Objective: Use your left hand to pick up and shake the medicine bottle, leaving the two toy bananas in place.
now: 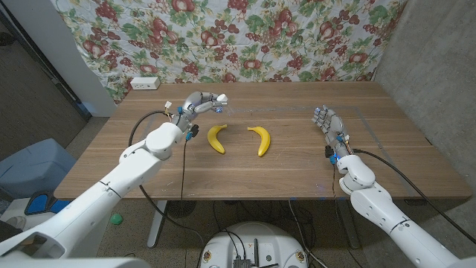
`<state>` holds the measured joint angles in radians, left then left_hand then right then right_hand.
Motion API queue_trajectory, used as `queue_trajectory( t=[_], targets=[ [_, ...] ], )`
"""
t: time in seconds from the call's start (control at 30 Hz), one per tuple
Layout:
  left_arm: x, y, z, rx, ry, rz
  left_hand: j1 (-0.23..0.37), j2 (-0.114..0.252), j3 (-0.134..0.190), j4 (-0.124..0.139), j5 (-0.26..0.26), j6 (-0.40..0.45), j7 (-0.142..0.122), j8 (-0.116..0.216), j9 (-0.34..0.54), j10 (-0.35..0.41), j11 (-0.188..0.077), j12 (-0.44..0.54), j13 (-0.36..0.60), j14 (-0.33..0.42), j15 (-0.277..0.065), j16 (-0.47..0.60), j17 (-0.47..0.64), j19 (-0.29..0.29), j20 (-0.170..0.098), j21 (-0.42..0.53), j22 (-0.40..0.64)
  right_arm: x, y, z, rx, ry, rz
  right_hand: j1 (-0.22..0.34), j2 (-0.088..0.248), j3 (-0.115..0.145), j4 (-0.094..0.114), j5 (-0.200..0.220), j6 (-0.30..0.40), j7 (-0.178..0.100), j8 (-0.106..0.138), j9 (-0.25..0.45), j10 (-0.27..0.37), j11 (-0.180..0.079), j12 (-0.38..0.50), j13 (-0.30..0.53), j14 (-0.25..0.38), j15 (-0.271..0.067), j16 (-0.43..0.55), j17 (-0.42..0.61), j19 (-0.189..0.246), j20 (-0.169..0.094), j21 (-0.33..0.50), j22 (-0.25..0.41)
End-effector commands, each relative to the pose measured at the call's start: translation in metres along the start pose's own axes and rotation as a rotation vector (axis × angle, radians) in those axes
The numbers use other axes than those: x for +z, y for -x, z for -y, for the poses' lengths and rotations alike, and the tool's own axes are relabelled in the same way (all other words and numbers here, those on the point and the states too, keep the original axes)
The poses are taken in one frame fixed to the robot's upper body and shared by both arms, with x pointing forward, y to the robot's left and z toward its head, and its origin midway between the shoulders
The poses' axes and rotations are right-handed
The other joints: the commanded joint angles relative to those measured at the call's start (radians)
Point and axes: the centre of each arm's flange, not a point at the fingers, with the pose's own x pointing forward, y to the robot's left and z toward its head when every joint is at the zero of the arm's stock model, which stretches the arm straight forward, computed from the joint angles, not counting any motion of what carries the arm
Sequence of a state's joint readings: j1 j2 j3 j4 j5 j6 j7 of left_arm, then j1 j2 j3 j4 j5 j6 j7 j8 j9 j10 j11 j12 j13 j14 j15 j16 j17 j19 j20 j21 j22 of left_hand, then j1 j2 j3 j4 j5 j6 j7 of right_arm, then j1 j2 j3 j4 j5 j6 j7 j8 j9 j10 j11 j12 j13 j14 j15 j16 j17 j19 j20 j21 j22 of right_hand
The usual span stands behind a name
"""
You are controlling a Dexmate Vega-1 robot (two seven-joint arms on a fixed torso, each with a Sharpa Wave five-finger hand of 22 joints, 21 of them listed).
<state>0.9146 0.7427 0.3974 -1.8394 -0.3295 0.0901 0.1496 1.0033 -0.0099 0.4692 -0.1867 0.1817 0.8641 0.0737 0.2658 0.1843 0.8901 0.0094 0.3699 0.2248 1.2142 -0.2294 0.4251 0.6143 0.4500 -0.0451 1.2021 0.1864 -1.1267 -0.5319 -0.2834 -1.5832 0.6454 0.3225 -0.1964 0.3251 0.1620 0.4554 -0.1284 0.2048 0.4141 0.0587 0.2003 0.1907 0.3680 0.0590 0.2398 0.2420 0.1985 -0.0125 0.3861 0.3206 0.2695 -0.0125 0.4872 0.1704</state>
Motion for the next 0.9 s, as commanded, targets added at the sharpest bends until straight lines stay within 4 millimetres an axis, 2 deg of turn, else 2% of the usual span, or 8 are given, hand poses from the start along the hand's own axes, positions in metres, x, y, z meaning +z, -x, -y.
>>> queue_trajectory(
  t=[0.03,0.6,0.9],
  targets=[
    [0.001,-0.009,-0.002,-0.128,-0.082,-0.073,0.126,0.132,0.022,0.017,0.003,0.159,-0.071,0.001,0.092,0.286,-0.188,0.002,0.309,0.004,-0.006,-0.003,0.002,-0.002,-0.133,0.007,-0.001,-0.001,-0.001,-0.002,-0.003,0.001,-0.001,0.005,0.002,0.0,0.0,0.004,0.001,0.003,0.0,0.003,0.004,-0.002,-0.004,0.0,0.006,0.001,0.0,-0.001,0.007,0.003,-0.003,0.002],
    [-0.002,-0.002,-0.01,-0.031,-0.027,0.017,0.126,0.132,0.024,0.017,0.003,0.16,-0.07,-0.003,0.092,0.286,-0.189,0.0,0.313,0.005,-0.006,-0.008,0.004,-0.006,-0.133,0.012,-0.002,0.0,-0.004,-0.005,-0.001,0.001,-0.001,0.004,0.002,-0.001,0.001,0.004,0.002,0.002,0.001,0.003,0.004,-0.001,-0.004,0.0,0.006,0.001,-0.001,-0.001,0.009,0.003,-0.009,0.002],
    [-0.006,0.012,-0.011,0.143,0.079,0.143,0.126,0.132,0.025,0.017,0.003,0.161,-0.069,-0.005,0.093,0.286,-0.19,-0.003,0.312,0.007,-0.006,-0.009,0.007,-0.008,-0.132,0.015,-0.002,0.0,-0.003,-0.005,0.0,0.003,0.0,0.004,0.002,-0.001,0.001,0.004,0.002,0.003,0.001,0.003,0.006,-0.001,-0.004,0.0,0.007,0.0,-0.002,-0.001,0.01,0.003,-0.012,0.002]
  ],
)
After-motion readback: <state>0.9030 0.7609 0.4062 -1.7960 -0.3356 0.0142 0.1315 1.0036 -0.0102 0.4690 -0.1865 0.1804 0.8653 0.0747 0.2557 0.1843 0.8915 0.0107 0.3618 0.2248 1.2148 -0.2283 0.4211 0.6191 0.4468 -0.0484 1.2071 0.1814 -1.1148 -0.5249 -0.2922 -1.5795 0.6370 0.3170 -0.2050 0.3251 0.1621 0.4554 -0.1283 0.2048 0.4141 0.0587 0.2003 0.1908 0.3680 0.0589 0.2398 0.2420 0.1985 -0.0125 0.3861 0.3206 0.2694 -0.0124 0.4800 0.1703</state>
